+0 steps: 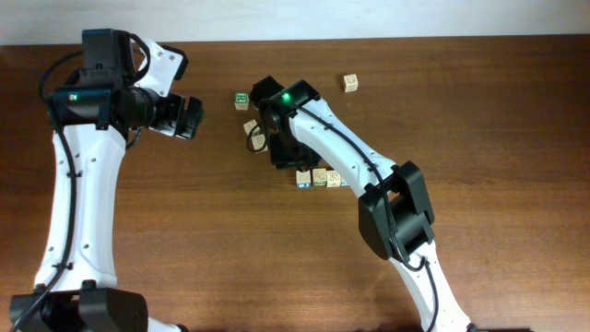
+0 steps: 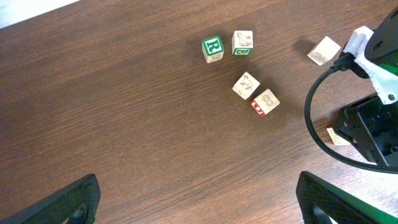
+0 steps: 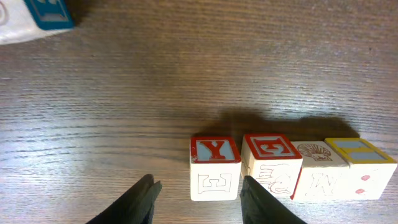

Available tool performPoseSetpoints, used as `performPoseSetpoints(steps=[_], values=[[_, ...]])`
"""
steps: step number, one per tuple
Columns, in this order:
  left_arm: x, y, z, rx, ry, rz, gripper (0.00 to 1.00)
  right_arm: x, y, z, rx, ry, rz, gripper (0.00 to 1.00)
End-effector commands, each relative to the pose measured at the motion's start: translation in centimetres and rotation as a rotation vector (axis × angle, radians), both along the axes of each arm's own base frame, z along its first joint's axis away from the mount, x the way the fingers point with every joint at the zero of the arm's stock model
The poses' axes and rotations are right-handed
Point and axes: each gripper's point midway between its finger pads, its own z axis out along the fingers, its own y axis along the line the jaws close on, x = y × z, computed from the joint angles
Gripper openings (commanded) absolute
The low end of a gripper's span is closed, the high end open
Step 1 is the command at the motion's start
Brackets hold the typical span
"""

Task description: Rotate 5 blocks

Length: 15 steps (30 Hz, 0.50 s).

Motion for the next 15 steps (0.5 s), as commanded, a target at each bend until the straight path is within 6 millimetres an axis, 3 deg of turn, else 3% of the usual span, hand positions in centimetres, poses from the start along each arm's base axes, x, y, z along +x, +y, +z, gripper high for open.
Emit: performPoseSetpoints(steps=[1,5,12,15], values=[[0.3,0.1,0.8,-0.011,-0.021,0.006,0.99,-0.8,2.2,-0.1,0.05,0.012,0.054,0.25],[0.3,0.1,0.8,-0.011,-0.021,0.006,0.99,-1.6,4.4,-1.2,0.056,-0.021,0.106,0.17],[0.3,0.1,0.8,-0.011,-0.021,0.006,0.99,-2.0,4.2,-4.2,0.035,-0.021,0.118,0.16],[0.3,0.1,0.8,-0.011,-0.022,0.006,0.99,-1.7,3.2,-4.6,-0.019,-0.043,0.124,0.16]])
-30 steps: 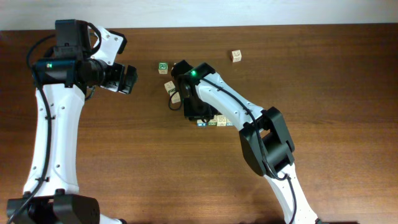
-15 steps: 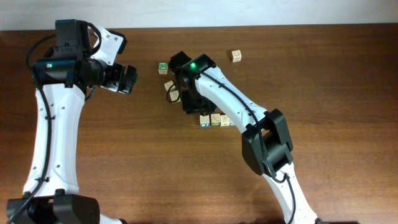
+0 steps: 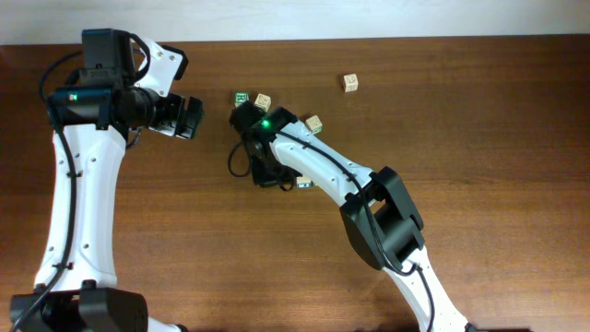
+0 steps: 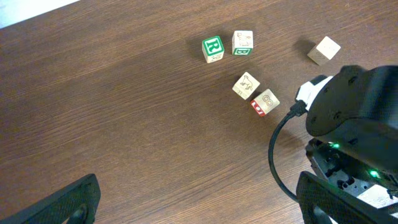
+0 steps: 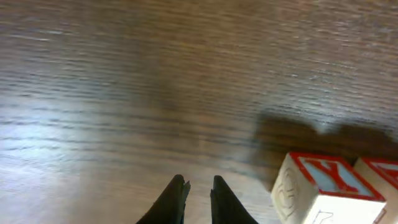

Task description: Rotate 5 blocks

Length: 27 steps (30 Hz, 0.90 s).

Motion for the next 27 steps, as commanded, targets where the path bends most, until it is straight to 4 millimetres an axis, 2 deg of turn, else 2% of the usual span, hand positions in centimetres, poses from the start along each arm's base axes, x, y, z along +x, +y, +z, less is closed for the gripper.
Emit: performPoseSetpoints(steps=[1,9,27], values=[[0.3,0.1,0.8,-0.011,-0.022,0.006,0.99,0.7,-1.4,-0.8,-0.074,-0.035,-0.001,0.16],[0.3,0.1,0.8,-0.011,-0.022,0.006,0.99,1.2,-2.4,-0.8,-0.126,-0.07,-0.001,0.16],[0.3,0.1,0.8,-0.011,-0.021,0.006,0.99,0.9,-4.0,-0.6,-0.201,-0.064,-0.002,0.16]])
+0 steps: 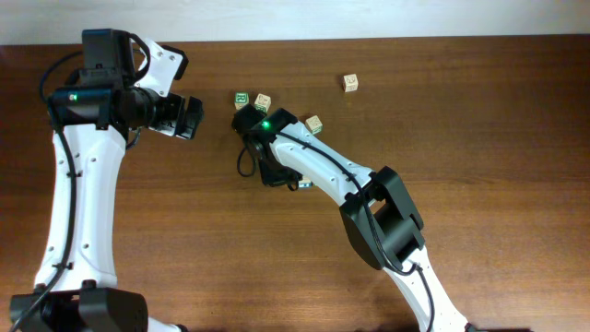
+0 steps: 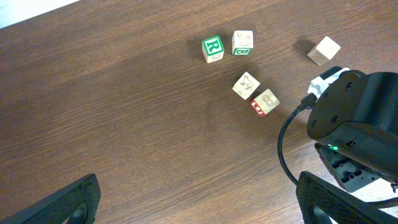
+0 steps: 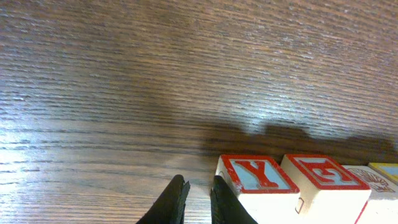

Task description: Rotate 5 blocks

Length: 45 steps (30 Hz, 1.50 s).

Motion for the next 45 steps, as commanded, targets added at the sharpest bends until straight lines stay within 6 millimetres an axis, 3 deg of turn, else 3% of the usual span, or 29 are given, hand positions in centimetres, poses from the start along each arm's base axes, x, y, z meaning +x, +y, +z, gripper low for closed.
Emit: performPoseSetpoints(steps=[1,13,18,21,25,28,34,38,45], values=[[0.3,0.1,0.8,-0.011,-0.022,0.006,0.99,0.1,-1.4,-0.5,-0.066,-0.006,0.001,0.16],[0.3,0.1,0.8,-0.011,-0.022,0.006,0.99,0.7,-2.7,-0.5,-0.069,0.006,-0.053,0.16],[0.3,0.1,0.8,-0.011,-0.022,0.006,0.99,1.6,-2.0,0.4,-0.036,-0.027,-0.054,0.17],[0.3,0.1,0.8,-0.011,-0.022,0.006,0.99,4.6,-1.4,3.7,0.026,-0.107,-0.042,0.21],[0.3,0.1,0.8,-0.011,-0.022,0.006,0.99,9.0,-3.3,7.7,0.085,-0.213,-0.058,0.27],[0.3,0.1,0.8,-0.011,-0.021,0.006,0.99,12.1,-6.0,8.3,0.105,-0.258,-0.068,0.36],[0.3,0.1,0.8,-0.011,-0.021,0.006,0.99,16.1,-6.6,9.3,0.181,-0.356,0.056,0.55],[0.3,0.1,0.8,-0.011,-0.021,0.006,0.99,17.1,-6.0,8.3,0.19,-0.379,0.072,0.57],[0.3,0.1,0.8,-0.011,-0.022,0.006,0.99,17.6,-5.2,5.0,0.194,-0.349,0.116,0.57]])
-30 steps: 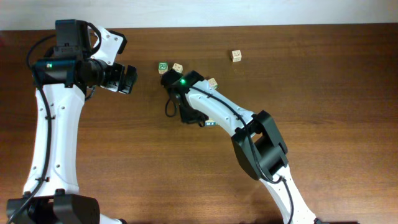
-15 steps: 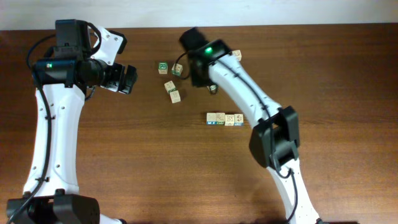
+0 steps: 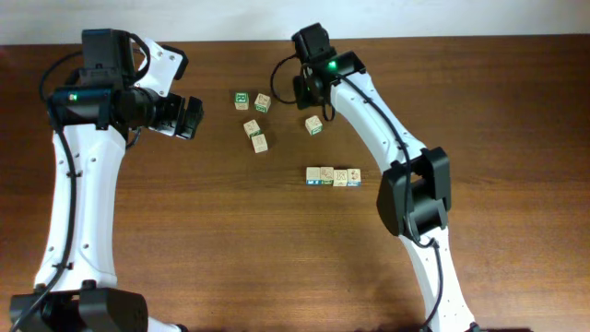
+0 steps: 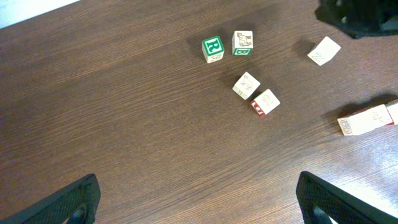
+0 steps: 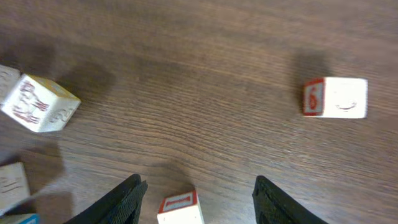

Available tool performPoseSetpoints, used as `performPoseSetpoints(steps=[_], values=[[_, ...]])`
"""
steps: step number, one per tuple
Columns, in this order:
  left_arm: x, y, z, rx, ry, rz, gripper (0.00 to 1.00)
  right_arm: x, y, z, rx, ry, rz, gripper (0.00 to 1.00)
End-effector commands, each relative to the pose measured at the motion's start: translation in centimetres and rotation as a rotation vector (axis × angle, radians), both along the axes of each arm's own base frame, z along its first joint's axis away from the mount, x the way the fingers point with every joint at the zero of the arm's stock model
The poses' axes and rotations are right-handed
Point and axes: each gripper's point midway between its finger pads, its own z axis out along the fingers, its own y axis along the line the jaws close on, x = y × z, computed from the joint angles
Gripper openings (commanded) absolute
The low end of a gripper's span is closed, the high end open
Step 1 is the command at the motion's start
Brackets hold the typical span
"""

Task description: Rotate 5 blocks

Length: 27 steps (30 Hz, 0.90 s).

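Note:
Four lettered blocks stand in a row [image 3: 332,175] at mid-table; its left end shows in the left wrist view [image 4: 367,119]. Loose blocks lie behind it: a green R block [image 4: 212,48], one beside it [image 4: 242,42], a touching pair [image 4: 247,85] [image 4: 265,102], and a plain one [image 4: 323,50]. My right gripper [image 5: 199,205] is open near the table's far side [image 3: 302,92], with a red-topped block [image 5: 180,210] low between its fingers, untouched. My left gripper [image 4: 199,202] hangs open at the far left [image 3: 189,117], away from every block.
In the right wrist view a block with a red side [image 5: 336,98] lies to the right, and a tilted picture block [image 5: 38,102] to the left. The table's back edge [image 3: 415,39] runs just behind the right arm.
My right gripper was shut low beside the Y block at the row's left end. It is now open, at the far side of the table over a red-topped block. The left arm is unchanged.
My right gripper first stood open around the Y block at the row's left end. Then it was shut to the left of the row, then shut right next to the Y block. Now it is open behind the row. The left arm stayed still throughout.

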Motion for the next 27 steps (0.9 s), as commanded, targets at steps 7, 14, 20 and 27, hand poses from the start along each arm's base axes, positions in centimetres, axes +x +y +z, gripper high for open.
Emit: performPoseSetpoints(steps=[7,14,20,27], values=[[0.3,0.1,0.8,-0.011,-0.021,0.006,0.99,-2.2,0.7,-5.3,-0.017,0.148,0.061,0.57],[0.3,0.1,0.8,-0.011,-0.021,0.006,0.99,-4.5,1.2,-6.2,-0.054,0.225,0.083,0.51],[0.3,0.1,0.8,-0.011,-0.021,0.006,0.99,-6.2,3.4,-6.3,0.008,0.277,0.108,0.39],[0.3,0.1,0.8,-0.011,-0.021,0.006,0.99,-11.0,6.1,-6.8,0.048,0.427,-0.013,0.36]])
